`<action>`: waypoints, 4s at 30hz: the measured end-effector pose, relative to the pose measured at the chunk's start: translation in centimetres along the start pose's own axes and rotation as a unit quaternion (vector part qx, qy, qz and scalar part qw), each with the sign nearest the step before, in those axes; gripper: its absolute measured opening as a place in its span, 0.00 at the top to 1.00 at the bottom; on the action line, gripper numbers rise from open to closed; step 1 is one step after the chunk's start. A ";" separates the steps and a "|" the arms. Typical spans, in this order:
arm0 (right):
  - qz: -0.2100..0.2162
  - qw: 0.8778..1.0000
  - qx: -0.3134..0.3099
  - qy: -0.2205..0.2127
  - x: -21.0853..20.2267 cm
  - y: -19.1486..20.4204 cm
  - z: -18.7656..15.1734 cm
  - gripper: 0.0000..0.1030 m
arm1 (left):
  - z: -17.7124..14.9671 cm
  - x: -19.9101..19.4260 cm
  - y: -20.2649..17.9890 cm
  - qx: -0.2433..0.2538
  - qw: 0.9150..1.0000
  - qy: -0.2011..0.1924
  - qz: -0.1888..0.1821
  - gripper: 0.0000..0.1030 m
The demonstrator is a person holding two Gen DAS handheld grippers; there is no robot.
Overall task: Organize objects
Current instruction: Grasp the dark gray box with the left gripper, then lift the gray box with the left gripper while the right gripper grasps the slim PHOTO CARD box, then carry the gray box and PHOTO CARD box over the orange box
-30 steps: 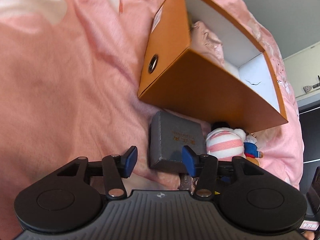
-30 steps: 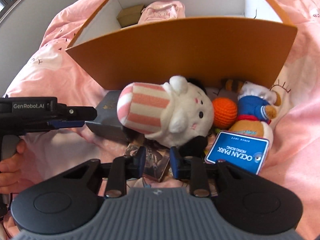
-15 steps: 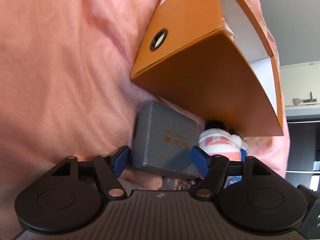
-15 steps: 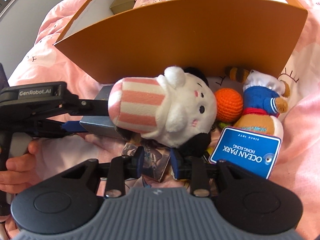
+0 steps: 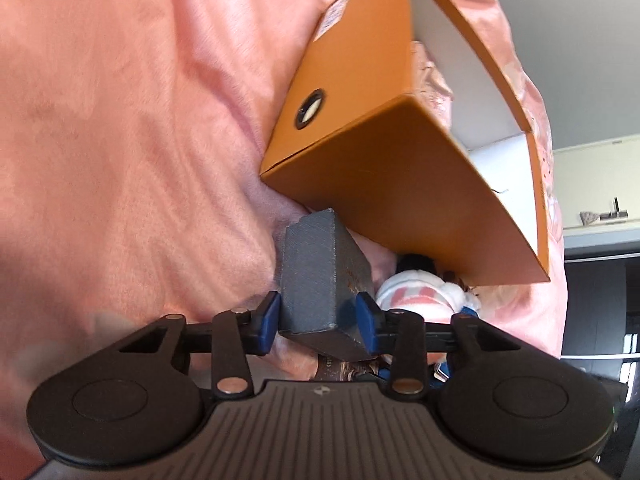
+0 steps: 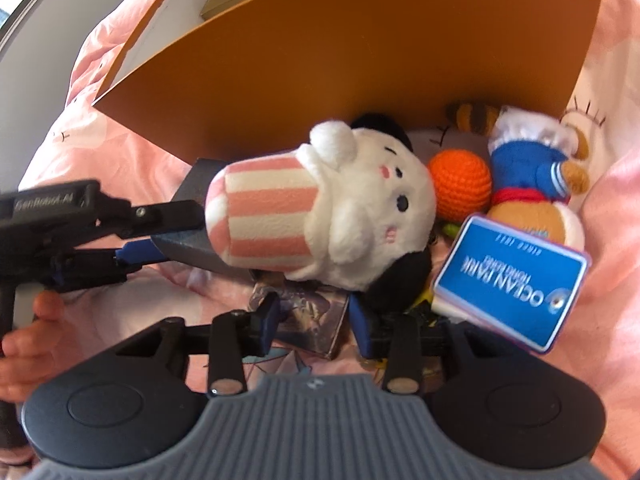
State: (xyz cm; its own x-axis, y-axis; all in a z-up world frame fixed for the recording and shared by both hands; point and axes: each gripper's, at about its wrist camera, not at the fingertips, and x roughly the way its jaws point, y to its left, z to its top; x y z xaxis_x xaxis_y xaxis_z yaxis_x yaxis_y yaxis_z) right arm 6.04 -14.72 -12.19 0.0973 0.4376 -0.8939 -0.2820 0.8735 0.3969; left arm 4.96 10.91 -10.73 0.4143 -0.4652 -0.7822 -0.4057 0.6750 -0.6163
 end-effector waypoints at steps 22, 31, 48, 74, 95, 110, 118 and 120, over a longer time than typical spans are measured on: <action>0.043 0.992 0.115 0.037 2.4 -3.2 0.7 0.34 | 0.0 -4.1 0.0 0.037 0.998 -0.035 0.042 0.59; 0.036 0.995 0.093 0.028 2.2 -2.4 0.6 0.38 | -0.3 -3.9 0.1 0.040 0.998 -0.032 0.045 0.59; 0.084 0.996 0.009 0.000 -4.0 1.2 1.7 0.76 | -1.6 -6.0 -1.2 0.068 0.997 -0.037 0.025 0.61; 0.090 0.980 -0.062 -0.168 -15.1 3.7 5.4 0.76 | 1.9 -11.2 -8.0 0.133 0.982 -0.123 -0.054 0.62; 0.053 0.975 0.067 -0.206 -12.6 -3.3 14.0 0.77 | 8.5 -0.8 -9.0 -0.007 0.990 -0.102 -0.100 0.65; 0.025 0.983 0.083 -0.163 -8.8 -4.1 15.6 0.77 | 10.4 1.9 -7.4 -0.125 0.991 -0.031 -0.042 0.65; 0.007 0.984 0.086 -0.154 -7.6 -3.9 15.6 0.77 | 11.3 3.2 -8.4 -0.111 0.994 0.016 -0.015 0.64; 0.004 0.984 0.085 -0.154 -7.5 -3.9 15.6 0.77 | 11.4 3.4 -8.6 -0.102 0.994 0.025 -0.009 0.63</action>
State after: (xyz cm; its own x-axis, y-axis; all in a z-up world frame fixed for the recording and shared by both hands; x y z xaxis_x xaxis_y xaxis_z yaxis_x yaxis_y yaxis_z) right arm 21.31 -18.11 -3.77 0.3885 0.4661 -0.7949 -0.1236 0.8812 0.4563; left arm 19.18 10.00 -7.05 0.3837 -0.5075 -0.7715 -0.5570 0.5392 -0.6317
